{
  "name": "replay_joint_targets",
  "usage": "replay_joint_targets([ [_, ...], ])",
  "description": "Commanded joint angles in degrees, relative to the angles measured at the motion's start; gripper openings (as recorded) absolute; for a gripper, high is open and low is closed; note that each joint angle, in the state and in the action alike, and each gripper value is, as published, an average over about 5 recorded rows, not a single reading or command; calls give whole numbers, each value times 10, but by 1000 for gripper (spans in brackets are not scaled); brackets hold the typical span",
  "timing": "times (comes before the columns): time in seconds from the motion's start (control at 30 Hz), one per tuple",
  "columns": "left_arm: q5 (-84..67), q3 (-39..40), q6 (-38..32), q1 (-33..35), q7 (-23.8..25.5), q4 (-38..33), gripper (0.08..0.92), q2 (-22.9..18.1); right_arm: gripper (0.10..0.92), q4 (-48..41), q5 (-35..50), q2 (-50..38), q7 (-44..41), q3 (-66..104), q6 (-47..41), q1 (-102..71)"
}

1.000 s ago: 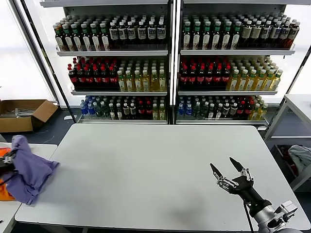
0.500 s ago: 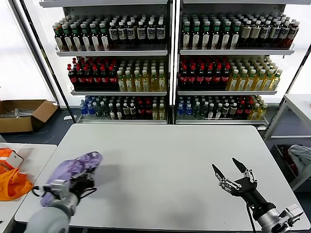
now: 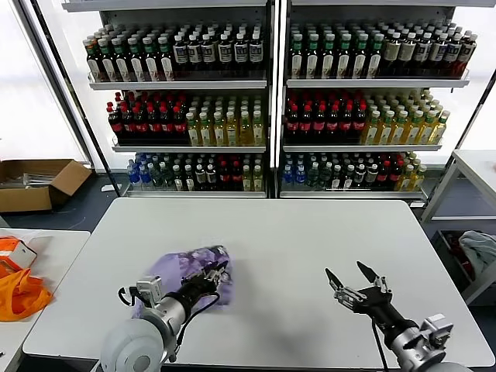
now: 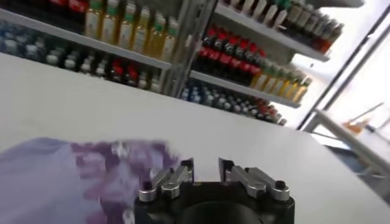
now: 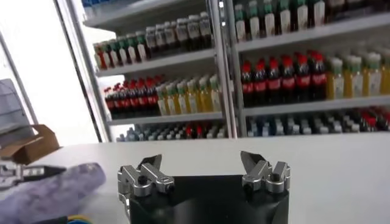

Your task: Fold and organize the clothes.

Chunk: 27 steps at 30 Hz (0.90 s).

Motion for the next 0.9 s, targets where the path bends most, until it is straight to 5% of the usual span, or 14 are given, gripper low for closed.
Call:
replay_joint_targets([
  [0.03, -61, -127, -12, 33, 42, -86, 378, 12, 823, -61, 67, 1, 111, -249, -107, 202],
  [0.3, 47, -296, -24, 108, 93, -116, 612, 9, 823, -169, 46, 96, 152, -466, -164, 368],
  [0.53, 53, -322, -24, 150, 100, -130, 794, -10, 823, -254, 13, 140, 133, -523, -164, 439],
  [0.7, 54, -322, -23, 149, 97, -124, 822, -16, 807, -272, 13, 153, 133, -526, -164, 450],
  [0.9, 54, -317, -22, 148, 96, -118, 823, -21, 658, -266, 26, 155, 140, -510, -162, 430],
])
